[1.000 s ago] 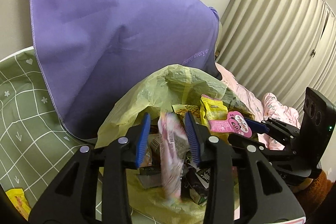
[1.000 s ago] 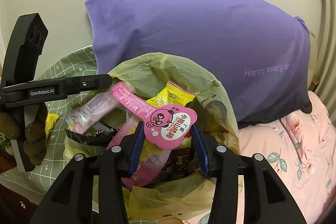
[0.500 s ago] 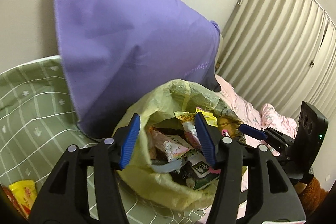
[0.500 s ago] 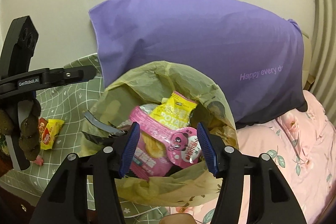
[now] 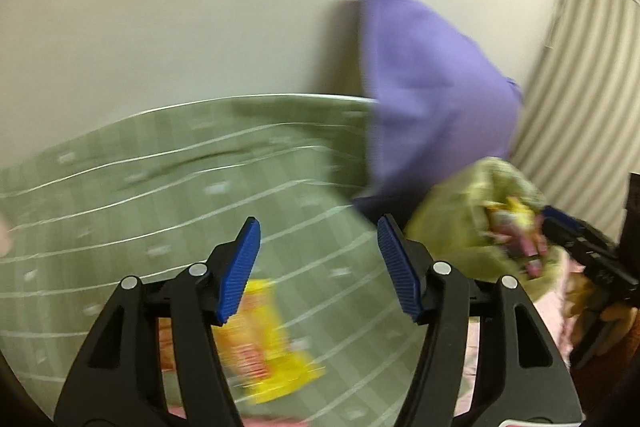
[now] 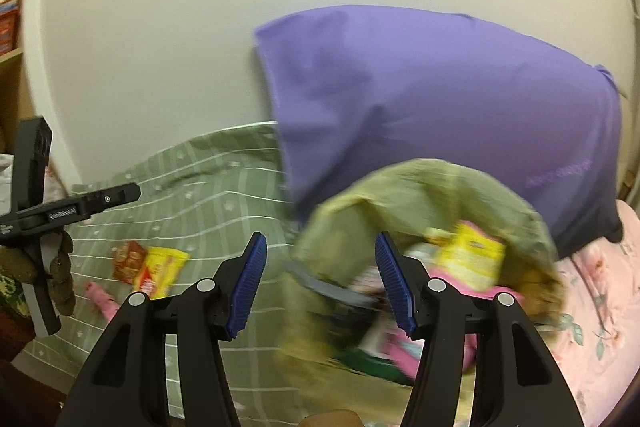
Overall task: Collect trash
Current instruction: 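Move both tools back over the table toward the remaining wrappers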
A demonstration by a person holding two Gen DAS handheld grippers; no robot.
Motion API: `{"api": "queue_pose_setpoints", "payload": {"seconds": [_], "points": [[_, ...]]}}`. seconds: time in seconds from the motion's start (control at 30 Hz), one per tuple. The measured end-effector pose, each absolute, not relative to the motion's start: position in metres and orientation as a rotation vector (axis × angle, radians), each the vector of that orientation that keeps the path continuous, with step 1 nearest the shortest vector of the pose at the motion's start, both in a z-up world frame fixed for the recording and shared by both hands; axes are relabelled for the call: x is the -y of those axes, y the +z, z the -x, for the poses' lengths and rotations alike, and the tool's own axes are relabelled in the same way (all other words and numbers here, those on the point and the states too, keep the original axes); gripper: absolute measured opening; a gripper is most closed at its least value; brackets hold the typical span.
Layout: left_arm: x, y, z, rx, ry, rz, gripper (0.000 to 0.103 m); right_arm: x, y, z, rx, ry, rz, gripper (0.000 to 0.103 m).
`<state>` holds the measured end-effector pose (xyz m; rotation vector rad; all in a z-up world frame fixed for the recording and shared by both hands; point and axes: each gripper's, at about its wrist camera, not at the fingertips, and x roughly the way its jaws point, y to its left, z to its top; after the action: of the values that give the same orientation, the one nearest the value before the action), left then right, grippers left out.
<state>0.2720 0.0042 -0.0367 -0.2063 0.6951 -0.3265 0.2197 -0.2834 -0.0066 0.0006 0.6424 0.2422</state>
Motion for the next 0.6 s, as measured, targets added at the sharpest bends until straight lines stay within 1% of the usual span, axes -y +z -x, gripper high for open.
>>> {"api": "queue_pose_setpoints", "payload": {"seconds": [0.13,0.27,0.4,0.6], "points": [[-0.077,-0.058,-0.255,-0.726,-0.158,0.252,0.058,0.246,-0.021,-0.226,-0.679,0.323,-0.010,0.053],[-0.125,-0.082,-0.244,-0.791,-0.056,0.306,0.058,0.207,-0.038,-0.229,-0.726,0.403,0.010,0.053],[-0.138,-0.108,-0.237,-0.863,-0.053,0.336,0.058,0.181,-0.050,-0.227,-0.757,0.452,0.015,0.053],[-0.113,-0.132,-0.237,-0.924,-0.106,0.280,0.058,0.165,-0.065,-0.226,-0.812,0.501,0.019,0.053]]}}
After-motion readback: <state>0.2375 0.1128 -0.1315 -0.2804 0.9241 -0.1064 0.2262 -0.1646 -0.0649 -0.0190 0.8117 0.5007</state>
